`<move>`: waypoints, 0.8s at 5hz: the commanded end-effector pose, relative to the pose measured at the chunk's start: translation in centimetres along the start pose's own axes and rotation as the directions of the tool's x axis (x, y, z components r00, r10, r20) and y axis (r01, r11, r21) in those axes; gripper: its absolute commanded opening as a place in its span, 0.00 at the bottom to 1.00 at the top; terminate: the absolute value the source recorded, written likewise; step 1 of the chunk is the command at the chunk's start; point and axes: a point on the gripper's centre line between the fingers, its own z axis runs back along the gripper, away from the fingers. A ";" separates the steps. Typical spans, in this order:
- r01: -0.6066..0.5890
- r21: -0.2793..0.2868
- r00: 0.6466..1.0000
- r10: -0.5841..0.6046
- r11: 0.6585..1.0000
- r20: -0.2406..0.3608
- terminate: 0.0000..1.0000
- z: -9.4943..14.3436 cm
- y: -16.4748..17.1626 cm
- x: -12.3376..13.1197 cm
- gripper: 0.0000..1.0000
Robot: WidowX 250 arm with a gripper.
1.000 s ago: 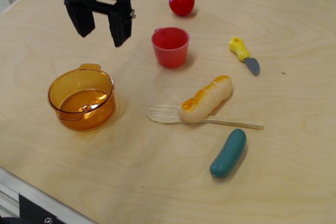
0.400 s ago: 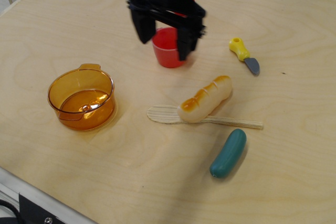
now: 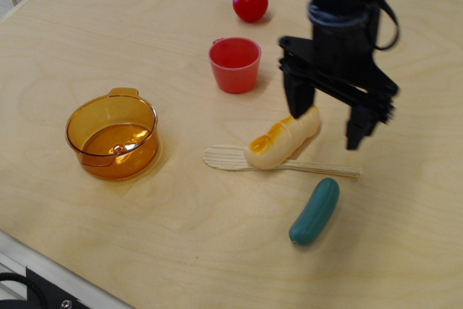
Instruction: Put cucumber in cup
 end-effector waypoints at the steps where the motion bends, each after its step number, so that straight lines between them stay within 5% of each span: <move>1: 0.027 0.017 0.998 -0.026 0.999 -0.053 0.00 -1.4 -2.6 -1.1 1.00; 4: -0.063 0.049 0.986 0.069 0.997 -0.153 0.00 -5.3 -2.2 -2.3 1.00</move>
